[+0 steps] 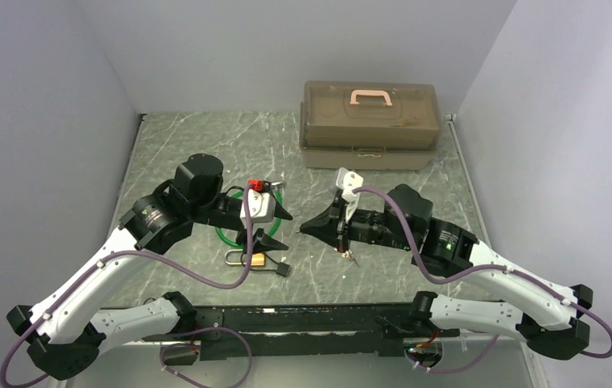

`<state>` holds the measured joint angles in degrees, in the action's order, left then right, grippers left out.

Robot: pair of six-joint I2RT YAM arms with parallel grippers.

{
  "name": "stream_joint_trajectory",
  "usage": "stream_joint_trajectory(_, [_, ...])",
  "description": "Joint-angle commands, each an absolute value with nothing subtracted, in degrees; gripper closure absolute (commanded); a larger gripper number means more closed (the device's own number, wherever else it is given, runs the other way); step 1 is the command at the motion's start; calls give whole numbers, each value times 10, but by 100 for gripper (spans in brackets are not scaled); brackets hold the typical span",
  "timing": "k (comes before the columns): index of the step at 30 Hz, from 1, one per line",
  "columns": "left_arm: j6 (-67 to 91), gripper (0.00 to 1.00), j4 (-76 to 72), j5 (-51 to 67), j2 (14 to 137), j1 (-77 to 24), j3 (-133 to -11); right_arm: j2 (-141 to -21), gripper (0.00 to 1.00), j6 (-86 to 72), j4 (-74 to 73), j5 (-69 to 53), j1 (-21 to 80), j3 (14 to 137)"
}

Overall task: Unlock with the key
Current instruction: Adjust the key.

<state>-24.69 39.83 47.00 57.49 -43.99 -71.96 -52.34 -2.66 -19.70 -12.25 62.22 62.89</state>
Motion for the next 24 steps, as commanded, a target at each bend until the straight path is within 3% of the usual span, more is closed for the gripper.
stream_joint_trajectory(1, [-220,35,364,452,563,-432,-712,-486,100,-79,-61,-122,621,585])
stream_joint_trajectory(12, [-187,57,344,492,560,-412,-729,-436,100,-137,111,-130,621,488])
stream_joint_trajectory(24, [-176,56,345,547,560,-410,-747,-452,100,-142,133,-140,621,492])
